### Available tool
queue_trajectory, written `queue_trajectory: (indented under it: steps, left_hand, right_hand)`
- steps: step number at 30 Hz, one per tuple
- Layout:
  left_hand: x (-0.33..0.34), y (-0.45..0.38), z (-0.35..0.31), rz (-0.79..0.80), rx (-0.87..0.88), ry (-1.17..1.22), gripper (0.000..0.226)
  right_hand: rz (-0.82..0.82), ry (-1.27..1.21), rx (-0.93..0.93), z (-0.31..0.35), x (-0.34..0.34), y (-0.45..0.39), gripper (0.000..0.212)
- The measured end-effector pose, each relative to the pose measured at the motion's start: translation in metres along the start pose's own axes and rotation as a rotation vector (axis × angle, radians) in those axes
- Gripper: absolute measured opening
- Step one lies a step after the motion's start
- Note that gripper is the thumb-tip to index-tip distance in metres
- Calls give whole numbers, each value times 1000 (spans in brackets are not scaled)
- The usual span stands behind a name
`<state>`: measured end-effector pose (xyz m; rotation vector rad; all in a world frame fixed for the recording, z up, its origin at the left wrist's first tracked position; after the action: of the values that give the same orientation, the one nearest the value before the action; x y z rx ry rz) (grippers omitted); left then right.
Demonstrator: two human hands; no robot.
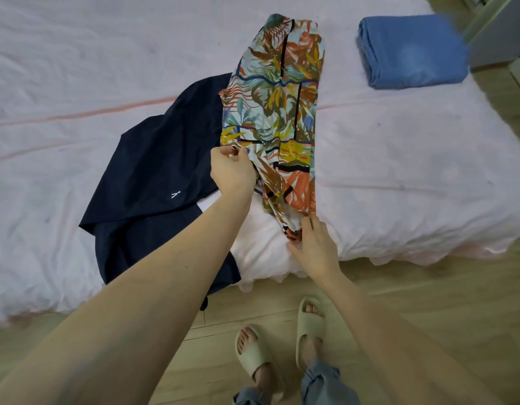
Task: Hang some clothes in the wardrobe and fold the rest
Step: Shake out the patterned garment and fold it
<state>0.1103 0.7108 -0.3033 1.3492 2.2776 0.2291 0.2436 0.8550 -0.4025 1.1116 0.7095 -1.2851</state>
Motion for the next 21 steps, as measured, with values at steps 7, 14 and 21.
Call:
queue_trajectory:
  steps: [7,14,21]
  left_hand:
    - [-12,0,4,9,7,-47,14]
    - [-17,-3,9,10,-9,-64,11]
    - [-23,-3,17,18,-7,-102,12]
  right_hand:
    - [41,-86,-61,-10,3,-10,37]
    - [169,59,-97,-9,0,-13,41]
    - [12,82,45,7,-3,-20,25]
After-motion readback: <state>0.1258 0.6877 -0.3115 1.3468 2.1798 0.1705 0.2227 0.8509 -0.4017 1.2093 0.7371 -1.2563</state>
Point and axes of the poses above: each hand's wrist, its own y-axis away from the middle knuckle, its own x-axis out of the palm, z = x × y, the point moved 1 cm from there along -y, towards the middle knuckle
